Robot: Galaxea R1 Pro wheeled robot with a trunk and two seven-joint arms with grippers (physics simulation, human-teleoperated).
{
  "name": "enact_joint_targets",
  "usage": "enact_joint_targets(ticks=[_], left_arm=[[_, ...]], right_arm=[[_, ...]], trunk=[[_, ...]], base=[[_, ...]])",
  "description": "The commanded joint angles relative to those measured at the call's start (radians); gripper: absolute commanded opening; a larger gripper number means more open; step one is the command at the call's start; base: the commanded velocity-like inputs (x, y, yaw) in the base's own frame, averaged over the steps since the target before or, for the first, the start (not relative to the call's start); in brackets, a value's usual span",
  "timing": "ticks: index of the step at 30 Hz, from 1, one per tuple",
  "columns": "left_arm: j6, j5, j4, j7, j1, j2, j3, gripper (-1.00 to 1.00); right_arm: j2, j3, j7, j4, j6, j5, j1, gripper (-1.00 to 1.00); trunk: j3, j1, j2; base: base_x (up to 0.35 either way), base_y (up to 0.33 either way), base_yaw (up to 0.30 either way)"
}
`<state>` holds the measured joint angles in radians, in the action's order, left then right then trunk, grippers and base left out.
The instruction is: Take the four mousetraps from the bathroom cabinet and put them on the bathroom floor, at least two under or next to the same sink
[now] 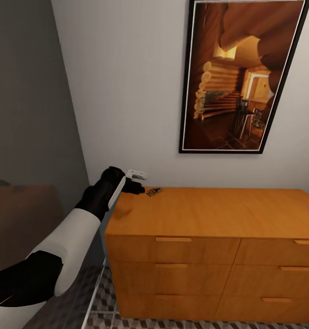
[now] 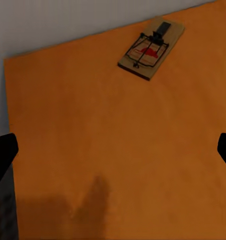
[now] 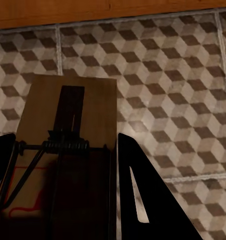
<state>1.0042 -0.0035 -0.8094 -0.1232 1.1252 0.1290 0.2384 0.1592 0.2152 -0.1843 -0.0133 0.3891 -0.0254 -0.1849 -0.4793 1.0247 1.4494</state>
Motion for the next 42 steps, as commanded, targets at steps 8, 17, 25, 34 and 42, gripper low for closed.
enact_joint_targets(ticks=[8, 17, 25, 34, 42], left_arm=[[0.004, -0.001, 0.019, -0.004, 0.001, 0.000, 0.001, 1.00], [0.004, -0.001, 0.027, -0.007, 0.001, 0.005, 0.025, 1.00], [0.004, -0.001, 0.027, -0.008, 0.001, 0.007, 0.031, 1.00], [0.002, -0.001, 0.028, -0.071, 0.001, 0.008, 0.041, 1.00], [0.002, -0.001, 0.028, -0.095, 0.001, 0.006, 0.044, 1.00]], right_arm=[[0.000, 0.008, -0.009, 0.001, 0.002, 0.001, -0.001, -1.00], [0.000, 0.008, -0.009, 0.001, 0.002, 0.001, -0.001, -1.00], [-0.001, 0.008, -0.009, 0.001, 0.002, 0.001, -0.001, -1.00], [-0.001, 0.008, -0.009, 0.001, 0.002, 0.001, -0.001, -1.00], [-0.001, 0.008, -0.009, 0.001, 0.002, 0.001, -0.001, -1.00]], trunk=[[-0.001, 0.000, 0.001], [-0.001, 0.000, 0.001], [-0.001, 0.000, 0.001], [-0.001, 0.000, 0.001], [-0.001, 0.000, 0.001]], base=[[0.140, 0.000, 0.000], [0.013, 0.000, 0.000], [0.000, 0.000, 0.000], [0.074, 0.000, 0.000], [0.067, 0.000, 0.000]])
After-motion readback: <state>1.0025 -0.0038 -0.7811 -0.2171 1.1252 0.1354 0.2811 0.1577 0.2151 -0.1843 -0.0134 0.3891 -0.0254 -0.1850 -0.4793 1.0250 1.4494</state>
